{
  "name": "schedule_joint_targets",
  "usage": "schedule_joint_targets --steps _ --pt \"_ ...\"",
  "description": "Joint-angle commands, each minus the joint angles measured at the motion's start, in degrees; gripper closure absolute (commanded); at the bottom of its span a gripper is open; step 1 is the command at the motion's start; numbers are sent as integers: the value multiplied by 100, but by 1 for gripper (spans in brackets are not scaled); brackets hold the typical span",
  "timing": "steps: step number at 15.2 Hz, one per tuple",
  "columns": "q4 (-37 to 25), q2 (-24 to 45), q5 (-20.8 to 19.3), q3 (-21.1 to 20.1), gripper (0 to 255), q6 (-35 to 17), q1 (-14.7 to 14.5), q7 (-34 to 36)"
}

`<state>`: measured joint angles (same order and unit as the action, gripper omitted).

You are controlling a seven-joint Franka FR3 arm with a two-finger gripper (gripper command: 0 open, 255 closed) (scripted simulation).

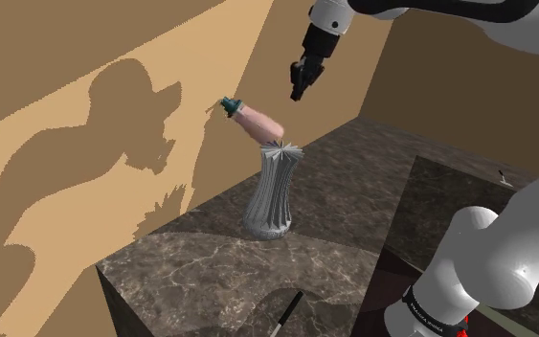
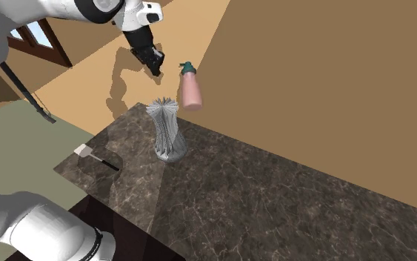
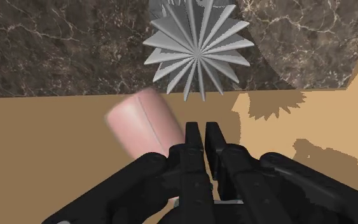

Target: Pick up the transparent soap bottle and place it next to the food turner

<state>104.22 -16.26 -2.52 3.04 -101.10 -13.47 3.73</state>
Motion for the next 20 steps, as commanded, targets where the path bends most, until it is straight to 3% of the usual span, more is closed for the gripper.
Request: schedule_joint_targets --steps 1,3,4,12,20 --pt "92 -110 -14 -186 255 36 -89 282" --pt "126 -137 -13 -191 255 28 -89 277" --pt "126 -137 -13 -191 0 28 -89 277" --pt "1109 290 -7 239 0 -1635 -151 -1491" --pt "1334 1324 306 580 0 -3111 -183 -3392"
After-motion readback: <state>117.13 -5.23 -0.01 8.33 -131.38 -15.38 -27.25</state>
